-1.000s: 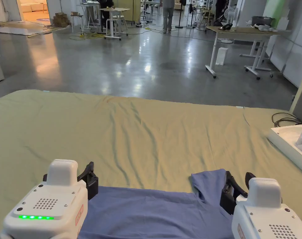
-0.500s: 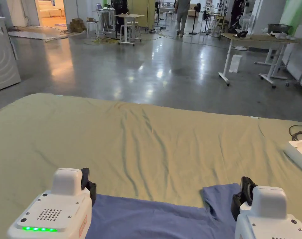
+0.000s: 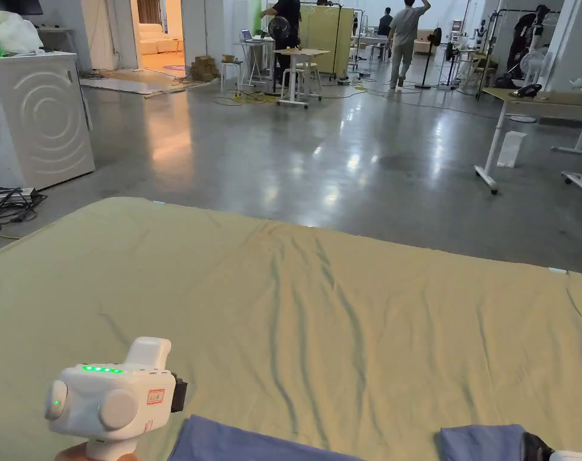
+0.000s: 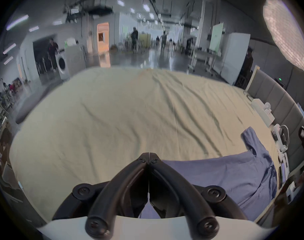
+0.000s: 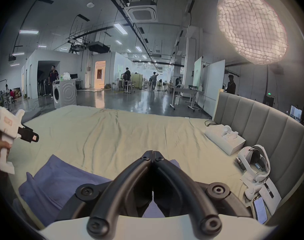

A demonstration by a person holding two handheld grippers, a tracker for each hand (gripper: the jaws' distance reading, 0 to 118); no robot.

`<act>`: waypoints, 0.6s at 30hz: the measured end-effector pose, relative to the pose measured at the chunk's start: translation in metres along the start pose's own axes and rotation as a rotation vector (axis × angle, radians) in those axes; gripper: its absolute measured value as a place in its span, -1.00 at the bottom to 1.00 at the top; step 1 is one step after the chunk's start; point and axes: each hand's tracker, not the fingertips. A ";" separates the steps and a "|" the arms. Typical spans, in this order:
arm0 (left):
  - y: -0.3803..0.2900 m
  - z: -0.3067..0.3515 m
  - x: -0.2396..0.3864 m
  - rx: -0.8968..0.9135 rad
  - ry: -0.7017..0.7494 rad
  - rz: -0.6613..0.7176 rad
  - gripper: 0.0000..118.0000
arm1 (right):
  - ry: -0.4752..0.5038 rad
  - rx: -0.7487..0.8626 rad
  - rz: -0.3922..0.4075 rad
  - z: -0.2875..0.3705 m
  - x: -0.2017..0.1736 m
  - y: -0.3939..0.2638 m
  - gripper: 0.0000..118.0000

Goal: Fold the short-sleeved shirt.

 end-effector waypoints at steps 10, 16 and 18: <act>0.014 -0.083 -0.005 -0.240 -0.026 0.038 0.14 | -0.021 -0.141 0.020 -0.033 0.015 -0.027 -1.00; -0.002 -0.120 0.005 -0.415 0.072 -0.045 0.14 | -0.039 -0.195 0.010 -0.041 0.026 -0.037 -1.00; -0.006 -0.115 0.010 -0.362 0.072 -0.076 0.07 | -0.044 -0.207 0.009 -0.042 0.029 -0.040 -1.00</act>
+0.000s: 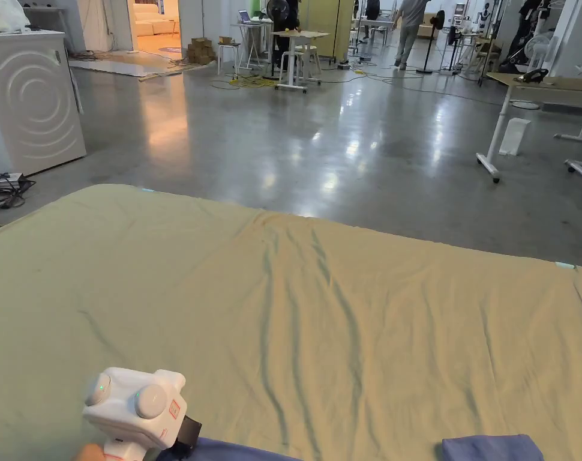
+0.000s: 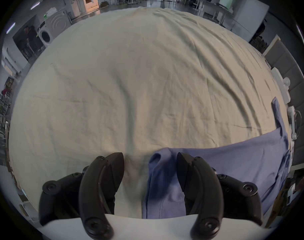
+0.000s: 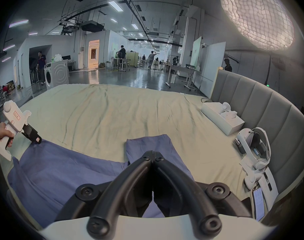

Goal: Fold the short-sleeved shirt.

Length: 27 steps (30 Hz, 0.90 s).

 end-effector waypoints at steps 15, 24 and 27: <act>-0.016 0.030 0.014 0.118 -0.052 -0.020 -0.93 | -0.022 -0.088 -0.058 -0.016 0.048 0.002 -1.00; -0.032 0.070 0.018 0.221 -0.079 -0.013 -0.93 | 0.008 -0.394 -0.067 -0.107 0.100 0.036 -0.94; -0.033 0.070 0.019 0.220 -0.080 -0.011 -0.93 | 0.051 -0.468 -0.024 -0.140 0.100 0.039 -0.12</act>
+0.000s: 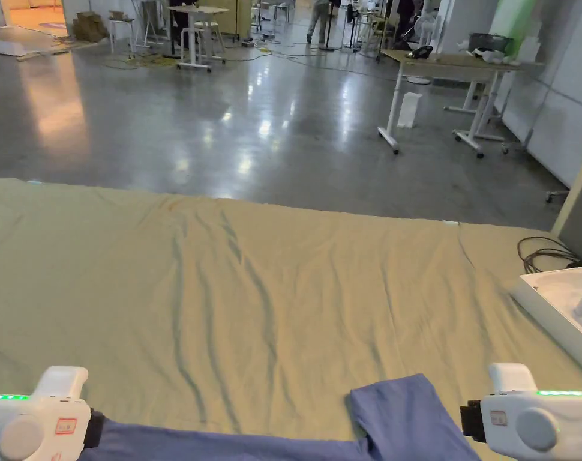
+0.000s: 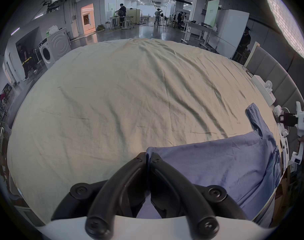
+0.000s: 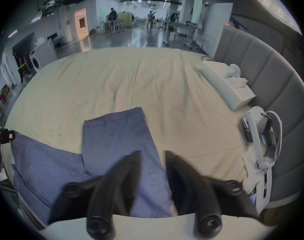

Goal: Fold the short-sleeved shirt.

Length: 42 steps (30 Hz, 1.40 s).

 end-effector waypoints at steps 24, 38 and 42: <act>-0.008 -0.009 -0.005 -0.027 0.026 0.033 -0.93 | 0.026 -0.261 -0.008 -0.082 -0.028 -0.003 -1.00; -0.026 0.043 -0.018 0.071 -0.033 0.073 -0.93 | 0.144 0.046 -0.056 0.057 -0.008 -0.037 -1.00; -0.039 0.073 -0.025 0.100 -0.035 0.069 -0.93 | 0.155 0.108 -0.069 0.100 0.002 -0.056 -1.00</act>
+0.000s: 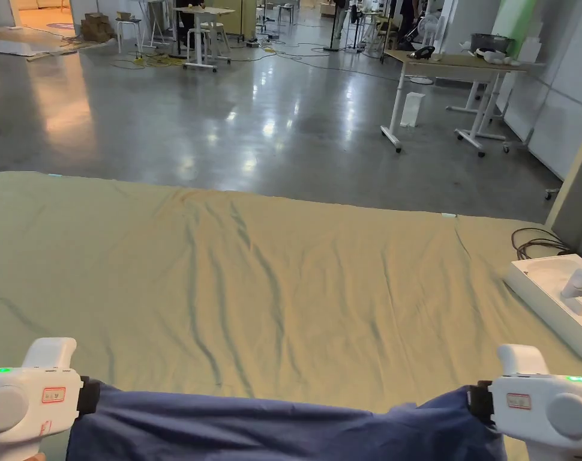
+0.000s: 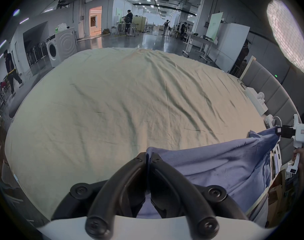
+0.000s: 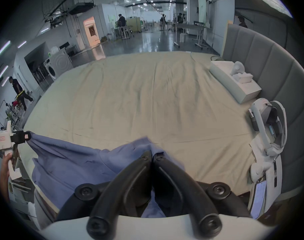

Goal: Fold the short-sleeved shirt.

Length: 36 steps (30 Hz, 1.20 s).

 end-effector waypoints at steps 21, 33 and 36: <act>-0.129 0.059 -0.042 -0.095 -0.055 0.044 -0.93 | -0.038 -0.052 0.037 0.096 -0.002 -0.154 -1.00; -0.162 0.029 -0.040 -0.210 -0.013 -0.002 -0.93 | -0.162 -0.228 0.097 0.052 -0.010 -0.204 -0.99; -0.160 0.031 -0.038 -0.219 -0.005 -0.022 -0.92 | -0.171 -0.229 0.095 0.044 -0.014 -0.209 -0.99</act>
